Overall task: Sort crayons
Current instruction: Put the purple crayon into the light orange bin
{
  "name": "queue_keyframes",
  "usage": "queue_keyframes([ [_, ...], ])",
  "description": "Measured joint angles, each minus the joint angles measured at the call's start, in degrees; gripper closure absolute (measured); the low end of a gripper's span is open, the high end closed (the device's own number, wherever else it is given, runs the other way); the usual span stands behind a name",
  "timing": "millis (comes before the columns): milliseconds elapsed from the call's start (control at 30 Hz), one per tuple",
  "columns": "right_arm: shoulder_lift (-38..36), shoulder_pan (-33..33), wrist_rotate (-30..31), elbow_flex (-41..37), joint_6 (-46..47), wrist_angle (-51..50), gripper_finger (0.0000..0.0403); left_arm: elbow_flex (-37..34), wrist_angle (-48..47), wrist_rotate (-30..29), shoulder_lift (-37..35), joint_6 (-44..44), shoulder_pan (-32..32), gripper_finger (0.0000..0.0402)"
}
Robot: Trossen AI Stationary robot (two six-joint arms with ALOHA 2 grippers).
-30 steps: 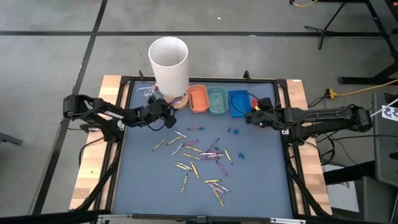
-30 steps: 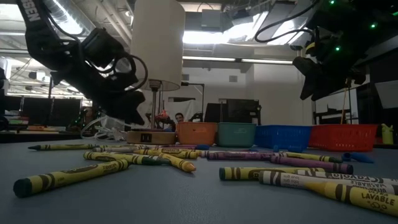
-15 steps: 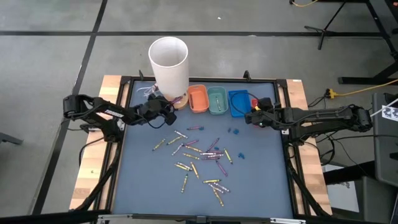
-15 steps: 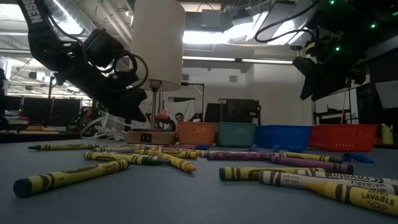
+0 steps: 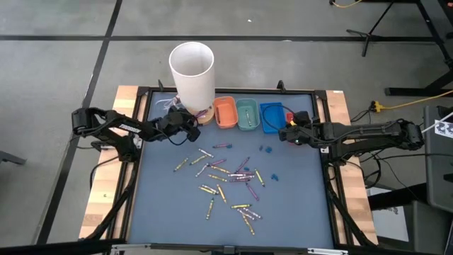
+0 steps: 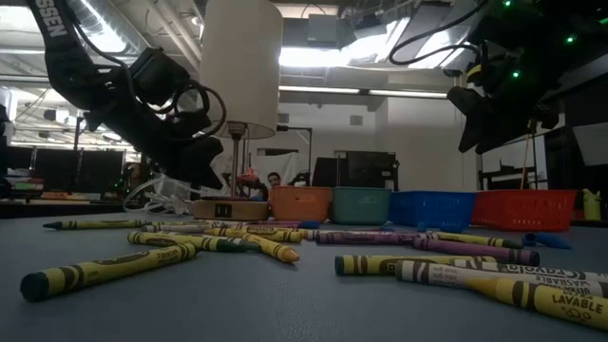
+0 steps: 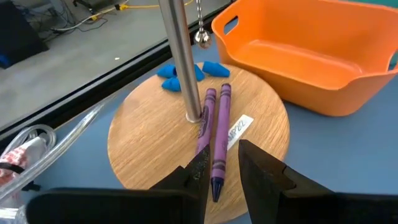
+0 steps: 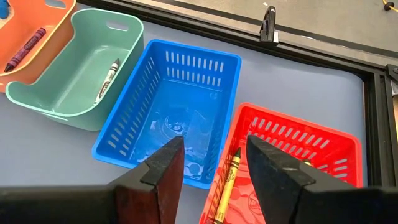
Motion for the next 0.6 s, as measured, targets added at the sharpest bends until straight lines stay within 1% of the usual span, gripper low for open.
queue_keyframes([
  [167,0.0,0.0,0.0,0.0,0.0,0.0,0.0230,0.0,-2.3,1.4,0.0,0.0,0.0,0.0333],
  [400,0.0,0.0,0.0,0.0,0.0,0.0,0.0230,0.0,-3.0,1.6,0.0,0.0,0.0,0.0333],
  [600,0.0,0.0,0.0,0.0,0.0,0.0,0.0230,0.0,-4.2,3.5,0.0,-0.2,0.0,0.0333],
])
